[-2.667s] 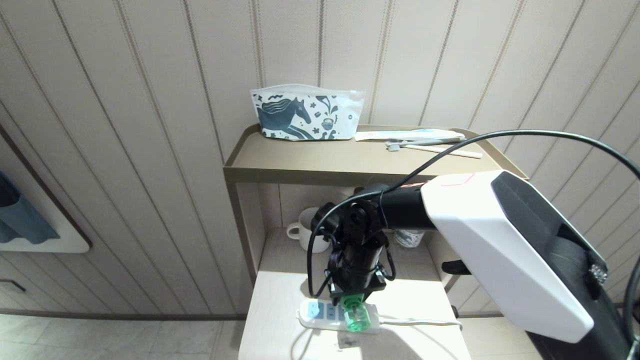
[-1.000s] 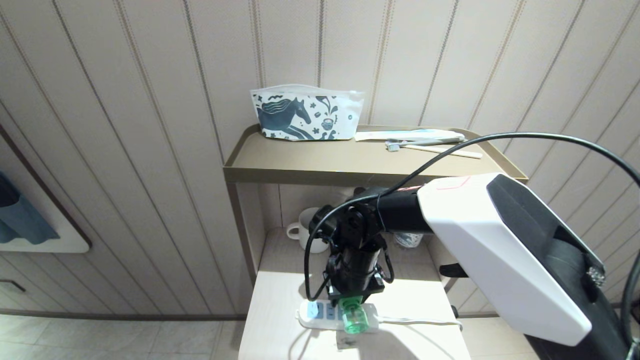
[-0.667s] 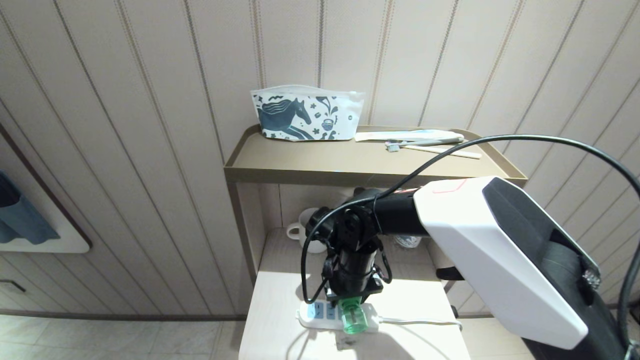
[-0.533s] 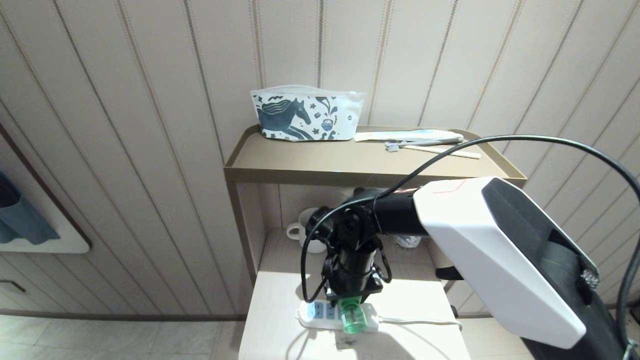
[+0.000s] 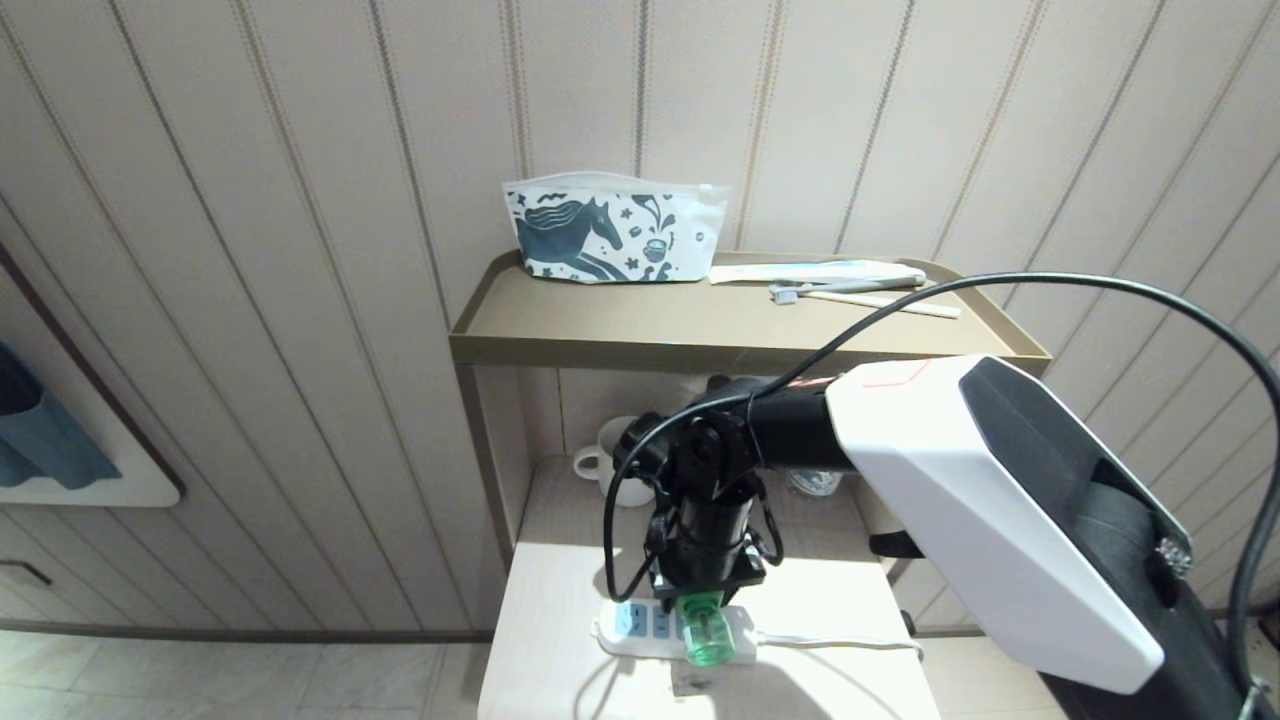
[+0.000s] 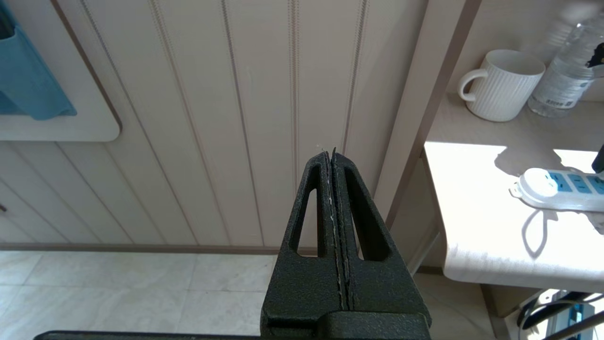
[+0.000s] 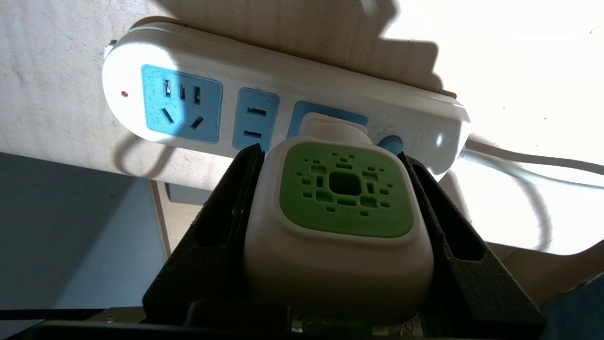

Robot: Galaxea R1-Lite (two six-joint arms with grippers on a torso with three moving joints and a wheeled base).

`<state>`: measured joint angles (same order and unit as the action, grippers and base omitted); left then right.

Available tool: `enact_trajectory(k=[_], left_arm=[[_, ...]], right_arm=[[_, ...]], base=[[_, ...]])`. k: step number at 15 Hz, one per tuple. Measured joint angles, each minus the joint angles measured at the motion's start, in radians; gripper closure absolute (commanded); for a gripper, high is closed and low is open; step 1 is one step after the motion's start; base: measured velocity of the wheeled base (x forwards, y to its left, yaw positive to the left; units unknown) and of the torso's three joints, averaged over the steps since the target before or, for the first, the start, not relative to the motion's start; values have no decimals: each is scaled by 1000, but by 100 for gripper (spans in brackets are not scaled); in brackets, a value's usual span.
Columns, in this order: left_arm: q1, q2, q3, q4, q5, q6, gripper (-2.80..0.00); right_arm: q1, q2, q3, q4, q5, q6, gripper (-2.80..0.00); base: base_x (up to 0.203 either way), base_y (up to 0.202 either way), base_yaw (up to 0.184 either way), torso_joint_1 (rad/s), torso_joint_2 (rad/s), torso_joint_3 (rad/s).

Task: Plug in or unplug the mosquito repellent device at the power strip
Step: Insert the plug into the socket

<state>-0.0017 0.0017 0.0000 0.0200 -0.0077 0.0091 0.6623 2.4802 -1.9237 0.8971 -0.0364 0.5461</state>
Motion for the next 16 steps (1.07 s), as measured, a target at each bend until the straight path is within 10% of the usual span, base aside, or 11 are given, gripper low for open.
enact_trajectory(k=[16], left_arm=[[0, 0, 0, 0, 0, 0, 0]], right_arm=[[-15, 12, 72, -98, -95, 0, 0]], base=[[0, 0, 0, 0, 0, 0]])
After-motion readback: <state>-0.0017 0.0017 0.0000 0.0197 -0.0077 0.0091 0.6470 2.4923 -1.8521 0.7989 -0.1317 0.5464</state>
